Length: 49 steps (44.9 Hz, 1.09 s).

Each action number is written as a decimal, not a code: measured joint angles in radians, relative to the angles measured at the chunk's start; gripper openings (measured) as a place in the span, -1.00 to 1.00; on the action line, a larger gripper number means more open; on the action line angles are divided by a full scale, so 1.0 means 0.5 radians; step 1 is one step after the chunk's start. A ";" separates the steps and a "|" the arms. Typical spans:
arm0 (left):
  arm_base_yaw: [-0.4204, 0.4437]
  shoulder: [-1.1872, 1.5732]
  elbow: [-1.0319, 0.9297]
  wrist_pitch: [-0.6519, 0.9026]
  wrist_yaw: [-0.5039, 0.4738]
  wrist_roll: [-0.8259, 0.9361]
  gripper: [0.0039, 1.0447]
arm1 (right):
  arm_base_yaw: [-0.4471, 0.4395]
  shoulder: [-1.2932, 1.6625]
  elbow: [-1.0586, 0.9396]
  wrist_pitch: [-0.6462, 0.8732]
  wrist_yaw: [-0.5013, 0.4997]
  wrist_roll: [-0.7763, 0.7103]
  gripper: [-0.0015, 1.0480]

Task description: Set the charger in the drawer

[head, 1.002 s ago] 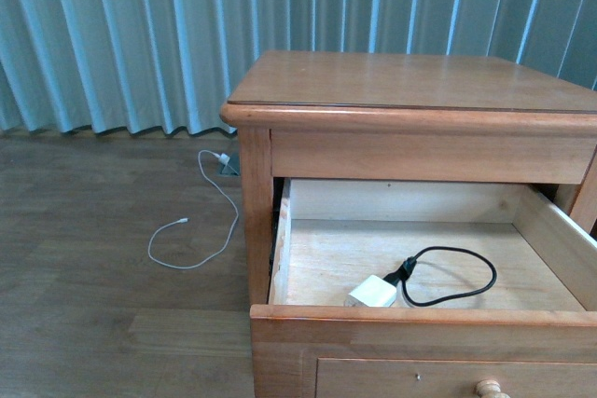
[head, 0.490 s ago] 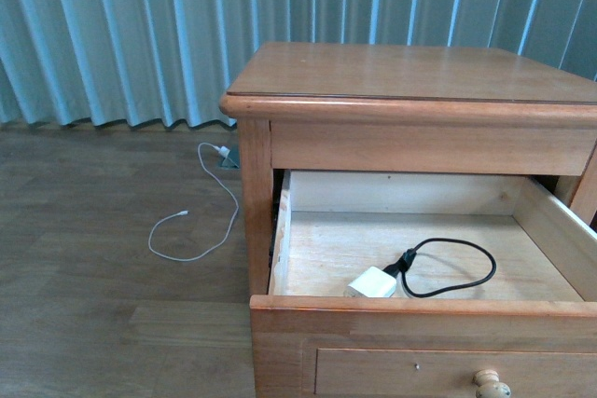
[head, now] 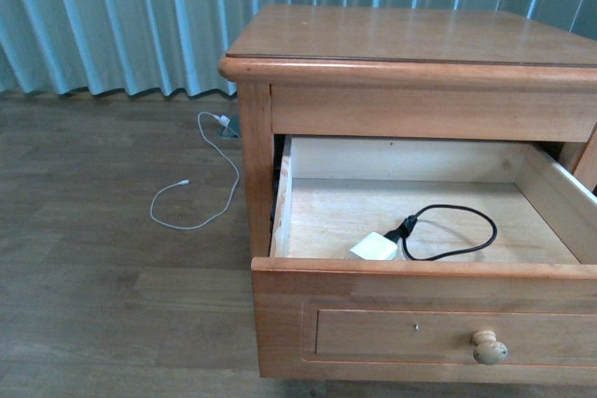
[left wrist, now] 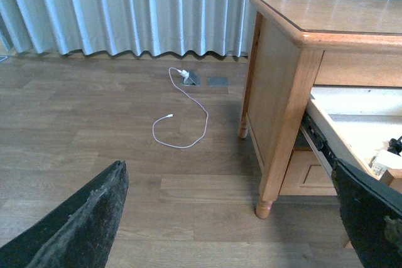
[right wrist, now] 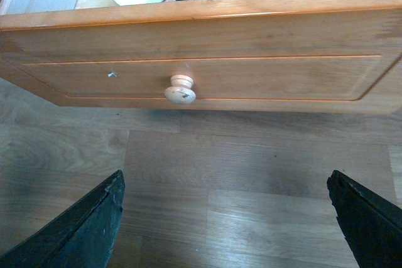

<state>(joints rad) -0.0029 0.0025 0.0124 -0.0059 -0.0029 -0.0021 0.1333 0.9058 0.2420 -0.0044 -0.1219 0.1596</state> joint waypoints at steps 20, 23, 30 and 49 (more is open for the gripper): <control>0.000 0.000 0.000 0.000 -0.001 0.000 0.89 | 0.283 0.966 0.356 0.501 0.205 0.170 0.84; 0.000 0.000 0.000 0.001 -0.001 0.000 0.89 | 0.288 1.048 0.402 0.536 0.231 0.172 0.84; 0.000 0.000 0.000 0.000 0.000 0.000 0.89 | 0.293 1.183 0.490 0.585 0.266 0.172 0.84; 0.000 0.000 0.000 0.000 0.000 0.000 0.89 | 0.283 1.569 0.755 0.787 0.407 0.133 0.84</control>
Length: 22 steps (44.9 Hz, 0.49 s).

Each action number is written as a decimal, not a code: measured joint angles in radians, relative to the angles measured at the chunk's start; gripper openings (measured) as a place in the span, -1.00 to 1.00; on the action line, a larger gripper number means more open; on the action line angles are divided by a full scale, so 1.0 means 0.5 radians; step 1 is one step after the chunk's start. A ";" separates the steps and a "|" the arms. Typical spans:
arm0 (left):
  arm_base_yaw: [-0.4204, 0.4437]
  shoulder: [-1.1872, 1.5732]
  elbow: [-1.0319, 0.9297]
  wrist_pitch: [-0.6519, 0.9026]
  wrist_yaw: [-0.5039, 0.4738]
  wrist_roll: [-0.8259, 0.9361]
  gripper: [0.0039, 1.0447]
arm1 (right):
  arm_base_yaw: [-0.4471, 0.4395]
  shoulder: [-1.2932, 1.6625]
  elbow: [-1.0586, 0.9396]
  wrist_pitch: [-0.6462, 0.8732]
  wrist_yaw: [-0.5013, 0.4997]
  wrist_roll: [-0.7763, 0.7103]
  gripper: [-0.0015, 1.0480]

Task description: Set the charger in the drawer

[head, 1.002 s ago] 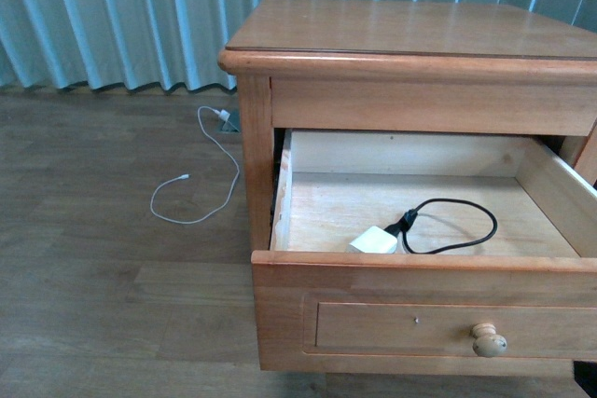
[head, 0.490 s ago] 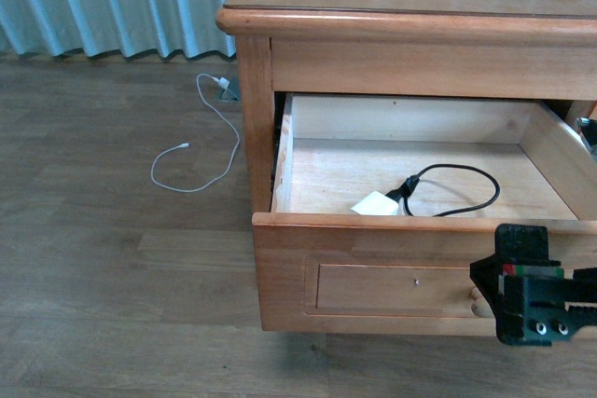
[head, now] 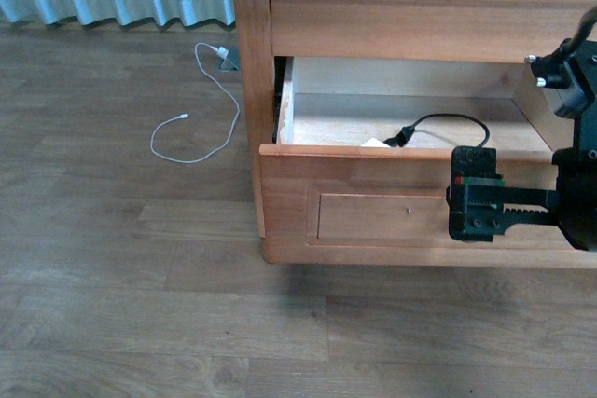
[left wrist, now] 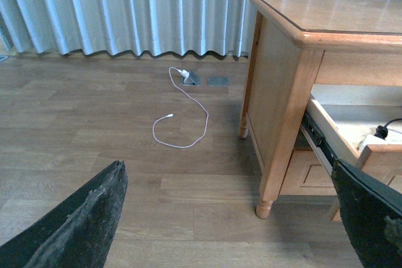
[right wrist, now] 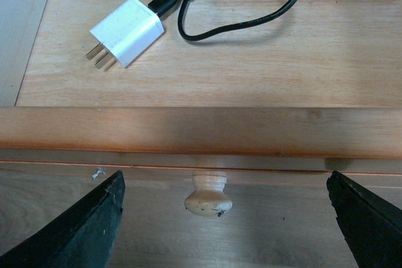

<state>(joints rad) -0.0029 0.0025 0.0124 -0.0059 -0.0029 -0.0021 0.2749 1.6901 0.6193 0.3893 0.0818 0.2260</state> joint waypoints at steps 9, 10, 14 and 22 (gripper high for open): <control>0.000 0.000 0.000 0.001 -0.001 0.000 0.89 | -0.057 0.296 0.251 0.135 0.040 0.006 0.84; 0.000 0.000 0.000 0.000 0.000 0.000 0.89 | -0.063 0.324 0.278 0.150 0.047 0.006 0.84; 0.000 0.000 0.000 0.000 0.000 0.000 0.89 | -0.083 0.434 0.387 0.179 0.074 0.002 0.84; 0.000 0.000 0.000 0.000 0.000 0.000 0.89 | -0.107 0.629 0.592 0.235 0.098 -0.018 0.84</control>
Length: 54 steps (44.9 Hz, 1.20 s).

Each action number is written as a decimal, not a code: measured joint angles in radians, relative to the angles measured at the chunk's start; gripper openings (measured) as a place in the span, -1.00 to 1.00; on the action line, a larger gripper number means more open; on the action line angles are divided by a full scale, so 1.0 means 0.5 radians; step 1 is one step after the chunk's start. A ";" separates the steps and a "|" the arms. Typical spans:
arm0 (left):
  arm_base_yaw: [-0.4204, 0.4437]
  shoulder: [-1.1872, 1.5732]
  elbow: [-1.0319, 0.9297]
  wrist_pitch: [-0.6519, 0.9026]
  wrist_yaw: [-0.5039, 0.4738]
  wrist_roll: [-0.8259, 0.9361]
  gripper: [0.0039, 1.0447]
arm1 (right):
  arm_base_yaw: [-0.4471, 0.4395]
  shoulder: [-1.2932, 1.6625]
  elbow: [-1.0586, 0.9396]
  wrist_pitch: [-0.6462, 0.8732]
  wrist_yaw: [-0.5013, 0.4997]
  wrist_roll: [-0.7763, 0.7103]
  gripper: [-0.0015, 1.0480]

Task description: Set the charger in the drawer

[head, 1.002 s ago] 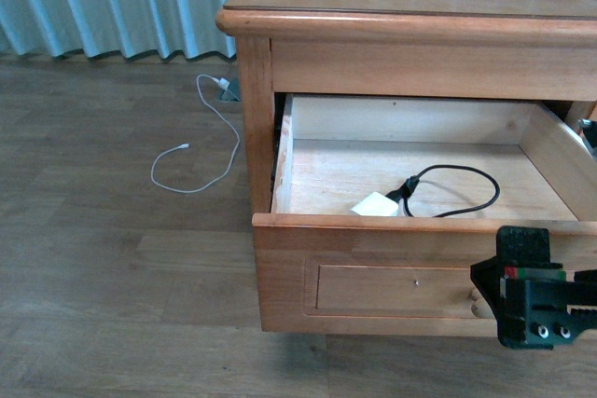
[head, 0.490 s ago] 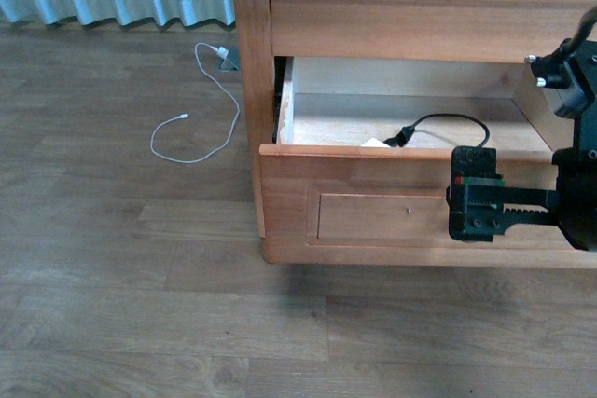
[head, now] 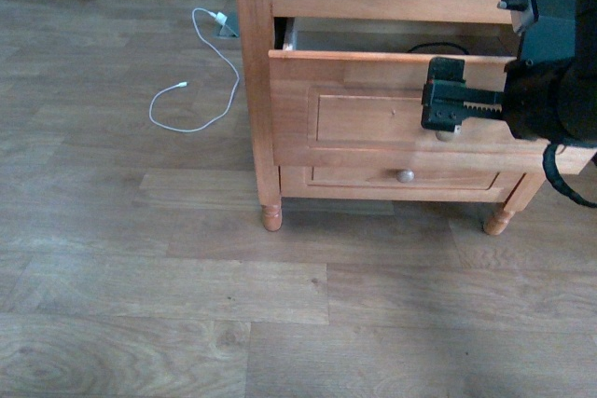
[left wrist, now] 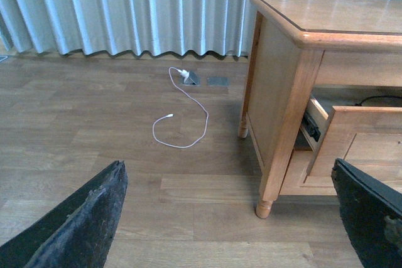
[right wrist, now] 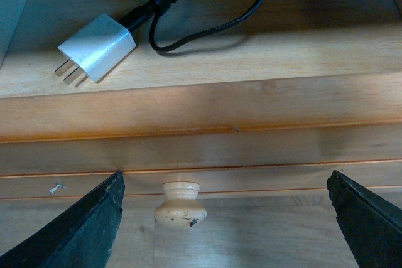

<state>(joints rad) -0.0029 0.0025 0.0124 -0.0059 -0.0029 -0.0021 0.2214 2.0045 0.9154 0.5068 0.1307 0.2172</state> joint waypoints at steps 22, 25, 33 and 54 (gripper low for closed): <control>0.000 0.000 0.000 0.000 -0.001 0.000 0.89 | -0.001 0.433 0.476 0.264 0.078 0.055 0.84; 0.000 0.000 0.000 0.000 -0.001 0.000 0.89 | 0.003 0.464 0.509 0.295 0.091 0.053 0.84; 0.000 0.000 0.000 0.000 -0.001 0.000 0.89 | 0.021 0.520 0.542 0.336 0.111 0.056 0.84; 0.000 -0.001 0.000 0.000 -0.001 0.000 0.89 | 0.024 0.539 0.565 0.371 0.122 0.047 0.84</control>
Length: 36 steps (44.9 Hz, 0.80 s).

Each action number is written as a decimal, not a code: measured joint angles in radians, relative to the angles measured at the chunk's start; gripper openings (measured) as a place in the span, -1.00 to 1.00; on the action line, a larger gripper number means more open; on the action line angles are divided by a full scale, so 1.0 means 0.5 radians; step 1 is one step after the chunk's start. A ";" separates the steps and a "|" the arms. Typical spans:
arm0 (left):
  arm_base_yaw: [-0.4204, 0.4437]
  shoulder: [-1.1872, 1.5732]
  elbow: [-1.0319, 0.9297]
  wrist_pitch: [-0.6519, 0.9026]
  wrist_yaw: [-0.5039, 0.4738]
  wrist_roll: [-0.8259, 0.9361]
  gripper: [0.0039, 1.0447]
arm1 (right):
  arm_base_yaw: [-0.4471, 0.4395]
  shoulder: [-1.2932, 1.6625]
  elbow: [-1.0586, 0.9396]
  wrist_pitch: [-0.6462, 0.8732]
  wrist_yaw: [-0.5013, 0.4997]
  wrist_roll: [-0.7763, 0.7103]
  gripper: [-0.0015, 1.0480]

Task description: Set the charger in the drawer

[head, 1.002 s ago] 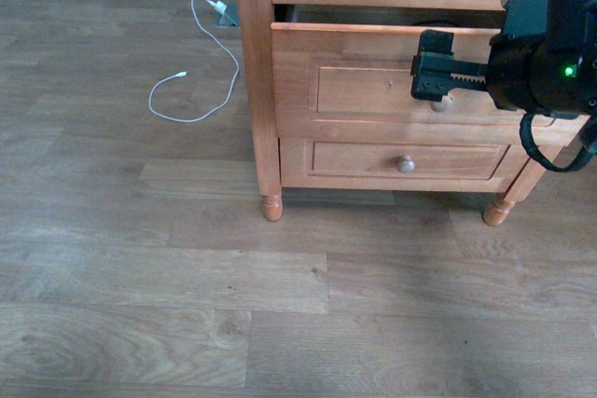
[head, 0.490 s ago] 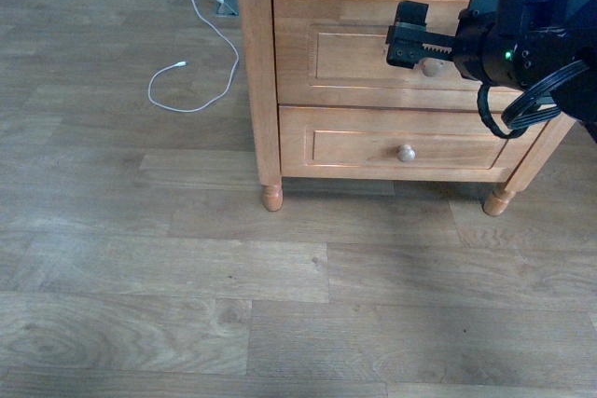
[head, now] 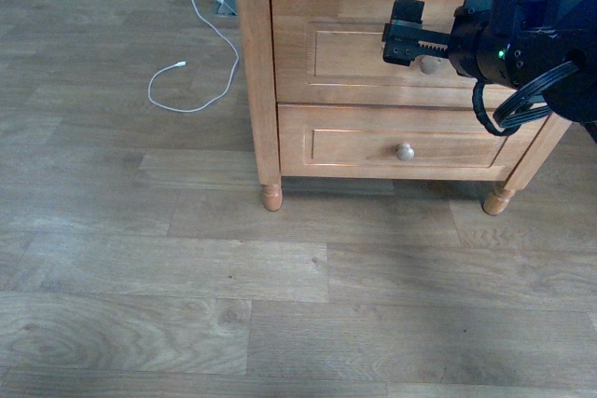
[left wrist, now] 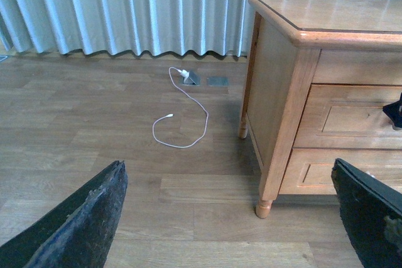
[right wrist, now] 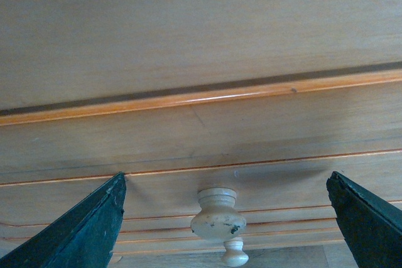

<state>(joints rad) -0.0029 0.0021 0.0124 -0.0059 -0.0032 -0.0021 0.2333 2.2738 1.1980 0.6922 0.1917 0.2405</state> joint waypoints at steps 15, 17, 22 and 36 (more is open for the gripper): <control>0.000 0.000 0.000 0.000 0.001 0.000 0.89 | -0.024 -0.540 -0.403 -0.036 -0.136 -0.005 0.84; 0.000 0.000 0.000 0.000 0.000 0.000 0.89 | -0.020 -0.658 -0.490 -0.066 -0.165 -0.017 0.84; 0.000 0.000 0.000 0.000 0.000 0.000 0.89 | -0.011 -0.914 -0.671 -0.134 -0.234 -0.034 0.84; 0.000 0.000 0.000 0.001 0.000 0.000 0.89 | -0.071 -1.824 -1.085 -0.522 -0.388 -0.040 0.84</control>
<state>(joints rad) -0.0029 0.0021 0.0124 -0.0055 -0.0032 -0.0021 0.1978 1.3617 0.6556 0.4313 -0.0025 0.2207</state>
